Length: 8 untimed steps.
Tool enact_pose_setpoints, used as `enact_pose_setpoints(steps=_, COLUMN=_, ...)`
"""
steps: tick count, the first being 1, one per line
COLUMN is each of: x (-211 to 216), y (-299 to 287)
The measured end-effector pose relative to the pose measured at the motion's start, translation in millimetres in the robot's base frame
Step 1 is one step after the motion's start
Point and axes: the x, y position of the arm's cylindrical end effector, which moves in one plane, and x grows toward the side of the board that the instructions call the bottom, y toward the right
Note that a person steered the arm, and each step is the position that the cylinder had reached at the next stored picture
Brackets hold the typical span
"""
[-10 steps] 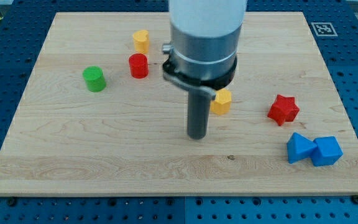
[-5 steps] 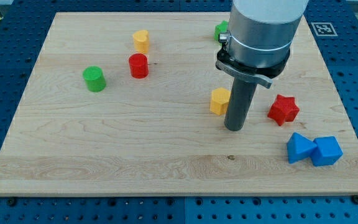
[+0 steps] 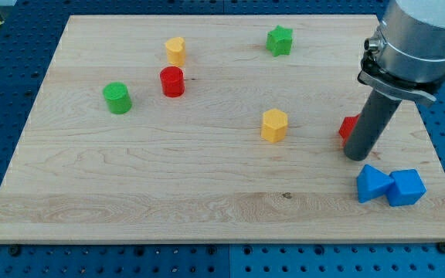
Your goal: Move the red star vertically above to the blue triangle
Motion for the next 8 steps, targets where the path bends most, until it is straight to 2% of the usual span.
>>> enact_pose_setpoints(steps=2, x=-42, y=0)
enact_pose_setpoints(steps=5, x=-83, y=10)
enact_pose_setpoints(steps=6, x=-84, y=10)
enact_pose_setpoints(steps=7, x=-84, y=-12)
enact_pose_setpoints(steps=8, x=-84, y=-76)
